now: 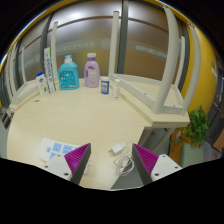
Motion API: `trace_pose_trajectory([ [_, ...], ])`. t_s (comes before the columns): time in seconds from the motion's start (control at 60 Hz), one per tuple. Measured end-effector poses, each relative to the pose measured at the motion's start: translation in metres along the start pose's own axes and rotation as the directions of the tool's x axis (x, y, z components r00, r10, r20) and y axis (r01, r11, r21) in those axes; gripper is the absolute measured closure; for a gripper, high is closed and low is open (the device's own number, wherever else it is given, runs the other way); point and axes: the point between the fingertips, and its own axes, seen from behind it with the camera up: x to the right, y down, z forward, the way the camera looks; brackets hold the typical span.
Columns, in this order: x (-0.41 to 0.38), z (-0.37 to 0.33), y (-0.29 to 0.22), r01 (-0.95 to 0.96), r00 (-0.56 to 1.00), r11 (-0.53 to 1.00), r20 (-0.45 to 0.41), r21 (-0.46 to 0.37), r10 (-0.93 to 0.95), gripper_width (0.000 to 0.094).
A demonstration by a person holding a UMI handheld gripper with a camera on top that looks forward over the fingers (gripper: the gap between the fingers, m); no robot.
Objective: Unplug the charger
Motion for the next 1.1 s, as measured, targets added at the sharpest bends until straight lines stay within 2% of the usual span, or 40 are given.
trace_pose_trajectory([
  [0.133, -0.026, -0.033, -0.018, 0.069, 0.997, 0.997, 0.033, 0.043, -0.070, 0.0080],
  [0.3, -0.060, -0.090, -0.045, 0.101, 0.994, 0.989, 0.022, 0.111, -0.105, 0.0080],
  [0.45, -0.084, -0.156, -0.048, 0.084, 0.996, 0.986, -0.010, 0.143, -0.083, 0.0082],
  [0.733, -0.128, -0.254, -0.006, 0.029, 0.996, 0.992, -0.087, 0.119, -0.018, 0.0082],
  [1.1, -0.156, -0.296, 0.008, 0.022, 0.991, 0.990, -0.134, 0.136, -0.003, 0.0085],
])
